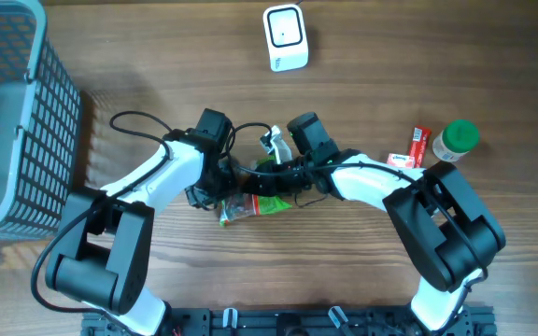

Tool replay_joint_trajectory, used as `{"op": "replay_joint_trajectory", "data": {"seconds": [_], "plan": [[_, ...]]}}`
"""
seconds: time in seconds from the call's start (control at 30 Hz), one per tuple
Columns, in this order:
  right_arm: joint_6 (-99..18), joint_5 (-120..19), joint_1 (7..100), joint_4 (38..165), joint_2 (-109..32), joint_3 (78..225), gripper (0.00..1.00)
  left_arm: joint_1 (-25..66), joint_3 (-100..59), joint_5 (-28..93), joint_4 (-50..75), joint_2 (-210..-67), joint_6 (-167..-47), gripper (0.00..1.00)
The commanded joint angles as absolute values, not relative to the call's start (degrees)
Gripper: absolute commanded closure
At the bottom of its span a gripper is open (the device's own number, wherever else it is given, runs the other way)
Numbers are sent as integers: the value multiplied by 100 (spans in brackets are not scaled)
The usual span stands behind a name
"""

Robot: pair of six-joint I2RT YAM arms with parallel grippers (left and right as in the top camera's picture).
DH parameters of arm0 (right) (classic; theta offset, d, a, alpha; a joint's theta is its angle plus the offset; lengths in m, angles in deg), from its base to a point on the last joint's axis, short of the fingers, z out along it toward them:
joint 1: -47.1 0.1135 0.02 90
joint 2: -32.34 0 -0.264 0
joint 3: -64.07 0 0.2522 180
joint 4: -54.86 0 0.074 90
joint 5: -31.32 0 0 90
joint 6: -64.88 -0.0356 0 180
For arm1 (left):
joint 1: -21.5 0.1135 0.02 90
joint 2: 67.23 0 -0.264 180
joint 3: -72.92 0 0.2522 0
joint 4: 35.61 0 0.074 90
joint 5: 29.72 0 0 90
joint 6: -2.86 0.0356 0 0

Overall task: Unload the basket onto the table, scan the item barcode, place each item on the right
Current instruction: 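Grasp the green bag's other end with the right gripper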

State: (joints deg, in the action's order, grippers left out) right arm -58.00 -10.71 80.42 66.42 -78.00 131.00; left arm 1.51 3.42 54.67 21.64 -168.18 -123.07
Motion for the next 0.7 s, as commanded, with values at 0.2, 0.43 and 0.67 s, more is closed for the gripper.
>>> {"op": "replay_joint_trajectory", "data": {"seconds": [0.2, 0.43, 0.67], "plan": [[-5671, -881, 8106, 6599, -7879, 12993, 81, 96, 379, 5164, 1799, -16925, -12368, 96], [-5724, -879, 8126, 6561, -7879, 12993, 78, 99, 381, 5063, 1773, -16925, -12368, 96], [-5886, -833, 8292, 6231, -7879, 12993, 76, -91, 396, 5028, 1742, -16927, -12368, 96]]}}
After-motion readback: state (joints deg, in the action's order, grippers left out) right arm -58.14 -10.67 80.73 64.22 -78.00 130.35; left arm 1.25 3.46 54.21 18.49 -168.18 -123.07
